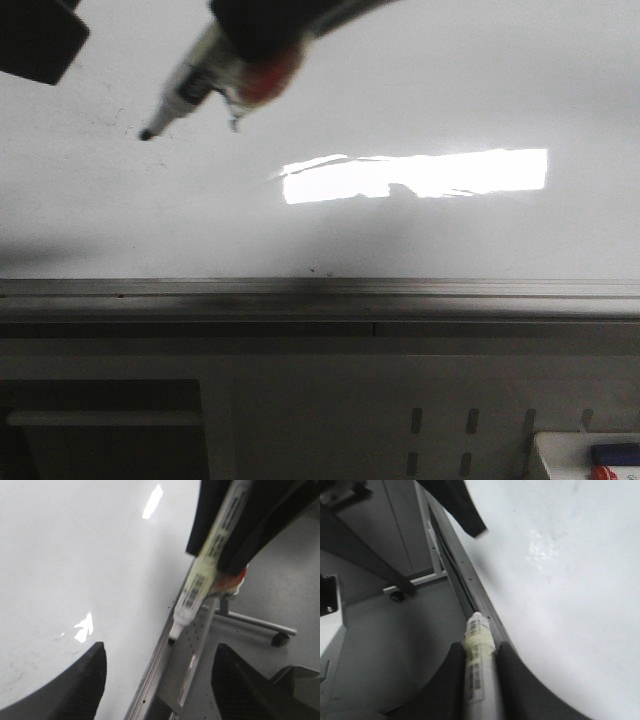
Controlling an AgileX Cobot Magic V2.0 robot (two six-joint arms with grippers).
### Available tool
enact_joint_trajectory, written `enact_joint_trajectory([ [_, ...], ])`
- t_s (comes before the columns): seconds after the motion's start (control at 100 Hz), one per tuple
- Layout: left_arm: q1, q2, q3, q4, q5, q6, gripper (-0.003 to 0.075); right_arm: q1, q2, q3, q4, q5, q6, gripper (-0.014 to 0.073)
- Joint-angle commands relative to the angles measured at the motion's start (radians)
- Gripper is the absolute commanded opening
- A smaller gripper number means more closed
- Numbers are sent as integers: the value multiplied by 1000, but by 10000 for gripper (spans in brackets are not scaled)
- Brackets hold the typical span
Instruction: Write number 4 on whiteboard
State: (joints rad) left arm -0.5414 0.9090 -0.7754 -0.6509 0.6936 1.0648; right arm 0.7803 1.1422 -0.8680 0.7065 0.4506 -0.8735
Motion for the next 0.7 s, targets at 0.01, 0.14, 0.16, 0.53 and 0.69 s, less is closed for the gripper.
enact_joint_trajectory([
  [0.01,46,-90,43,-96,-118,-14,426,-67,-85,42,12,-100,-2,-61],
  [0.14,88,-189,159,-240,-231,-14,391,-151,-156,103,12,-176,-2,-62],
  [0.16,91,-201,177,-265,-246,-14,380,-162,-160,107,12,-183,-2,-62],
  [0.53,95,-239,279,-453,-291,-14,150,-189,-90,109,12,-325,-2,-64],
  [0.69,95,-239,279,-453,-278,-14,108,-189,-46,109,12,-379,-2,-64],
])
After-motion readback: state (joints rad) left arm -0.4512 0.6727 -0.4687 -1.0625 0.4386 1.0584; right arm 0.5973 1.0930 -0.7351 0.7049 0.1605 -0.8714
